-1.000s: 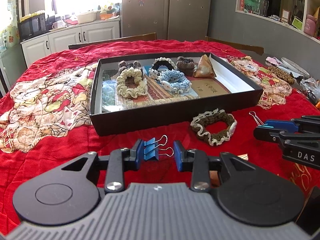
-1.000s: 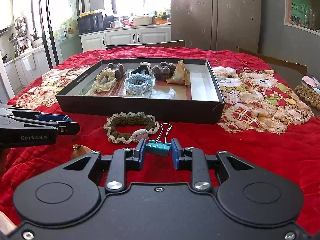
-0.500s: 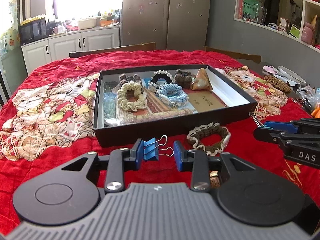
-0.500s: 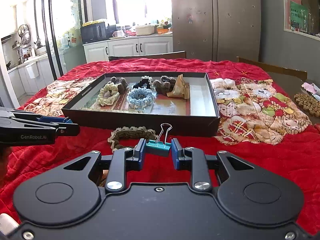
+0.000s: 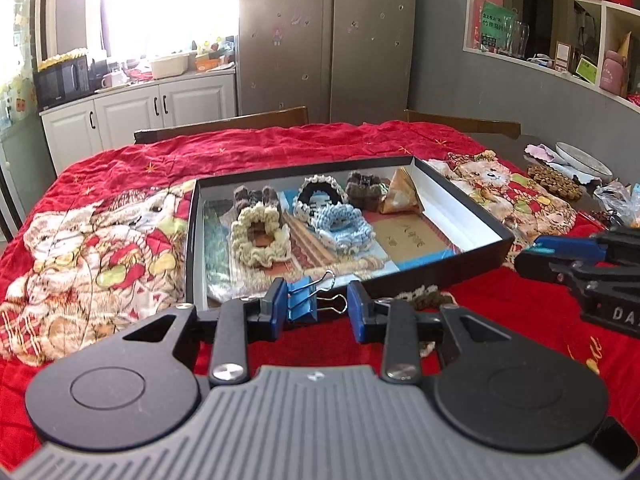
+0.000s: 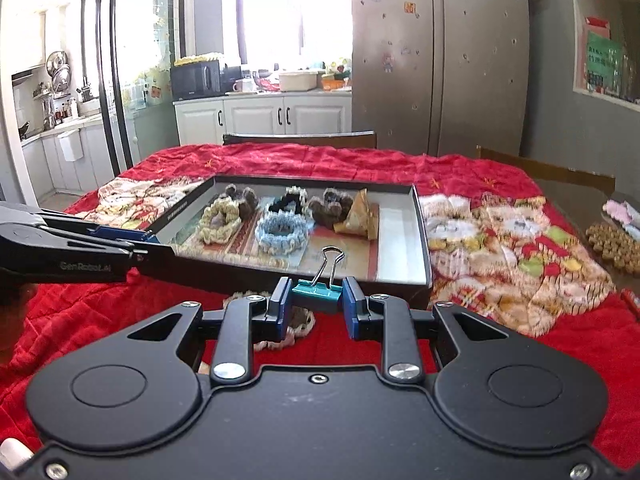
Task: Organize objects
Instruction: 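Carry both held binder clips up and over the black box, then lower both binder clips into the box and open both tools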
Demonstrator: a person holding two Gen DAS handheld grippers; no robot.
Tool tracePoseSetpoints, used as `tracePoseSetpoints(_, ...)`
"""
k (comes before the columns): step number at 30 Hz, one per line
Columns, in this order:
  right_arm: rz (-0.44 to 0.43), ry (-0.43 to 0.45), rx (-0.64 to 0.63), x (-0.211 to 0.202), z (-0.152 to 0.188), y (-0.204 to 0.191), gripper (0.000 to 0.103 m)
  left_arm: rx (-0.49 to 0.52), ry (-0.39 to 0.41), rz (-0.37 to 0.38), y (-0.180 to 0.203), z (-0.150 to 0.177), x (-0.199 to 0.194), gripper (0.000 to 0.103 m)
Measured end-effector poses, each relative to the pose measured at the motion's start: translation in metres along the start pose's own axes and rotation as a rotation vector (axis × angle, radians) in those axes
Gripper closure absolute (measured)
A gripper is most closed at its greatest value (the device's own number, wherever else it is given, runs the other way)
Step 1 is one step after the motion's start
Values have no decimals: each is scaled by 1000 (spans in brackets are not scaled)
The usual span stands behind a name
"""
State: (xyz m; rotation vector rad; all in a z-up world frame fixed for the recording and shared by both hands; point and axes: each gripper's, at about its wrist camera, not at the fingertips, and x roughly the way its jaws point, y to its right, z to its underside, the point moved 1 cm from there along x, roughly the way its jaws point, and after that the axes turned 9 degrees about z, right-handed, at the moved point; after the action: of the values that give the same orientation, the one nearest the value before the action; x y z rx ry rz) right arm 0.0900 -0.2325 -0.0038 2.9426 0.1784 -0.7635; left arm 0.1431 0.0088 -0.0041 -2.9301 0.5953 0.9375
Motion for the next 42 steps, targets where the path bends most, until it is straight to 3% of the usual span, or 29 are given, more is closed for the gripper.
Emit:
tracePoseSetpoints(17,-14,41,-68,27,-47,-8,77,10,5,-17,-4,-36,35,67)
tracePoseSetpoints(42,-37,-60,-59,132,-45,-7,77,-25,-55,-69,-20,-45,106,67)
